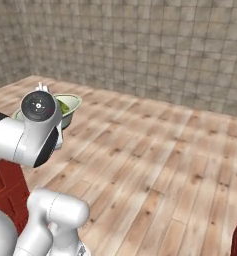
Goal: The microwave is finished heating the shrimp and lettuce. Take the bowl containing the food and place it on the dining counter.
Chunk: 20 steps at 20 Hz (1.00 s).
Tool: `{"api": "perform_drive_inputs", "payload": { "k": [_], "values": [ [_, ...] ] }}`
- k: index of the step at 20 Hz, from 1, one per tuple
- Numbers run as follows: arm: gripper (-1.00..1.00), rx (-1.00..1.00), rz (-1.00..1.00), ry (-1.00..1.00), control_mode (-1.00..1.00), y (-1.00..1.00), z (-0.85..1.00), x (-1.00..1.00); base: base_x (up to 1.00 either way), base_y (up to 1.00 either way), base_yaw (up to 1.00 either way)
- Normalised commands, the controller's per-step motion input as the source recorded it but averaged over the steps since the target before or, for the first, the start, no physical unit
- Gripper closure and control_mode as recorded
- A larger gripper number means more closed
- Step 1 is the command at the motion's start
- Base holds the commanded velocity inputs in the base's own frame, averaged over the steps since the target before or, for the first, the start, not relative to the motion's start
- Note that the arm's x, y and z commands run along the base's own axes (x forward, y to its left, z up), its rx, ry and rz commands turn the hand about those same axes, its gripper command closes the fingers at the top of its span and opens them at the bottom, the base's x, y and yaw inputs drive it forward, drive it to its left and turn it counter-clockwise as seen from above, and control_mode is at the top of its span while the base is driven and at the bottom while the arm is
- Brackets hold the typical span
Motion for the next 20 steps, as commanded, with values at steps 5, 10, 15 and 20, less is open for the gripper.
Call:
{"api": "perform_drive_inputs", "payload": {
  "k": [5,10,15,20],
  "values": [
    [1.0,0.0,0.0,0.0,1.0,0.0,0.0,0.0,1.0,0.27,-0.04],
    [1.0,0.0,0.0,0.0,1.0,0.0,0.0,0.0,1.0,0.28,-0.03],
    [1.0,0.0,0.0,0.0,1.0,0.0,0.0,0.0,1.0,0.07,0.04],
    [1.0,0.0,0.0,0.0,1.0,0.0,0.0,0.0,1.0,-0.01,0.28]
  ]
}}
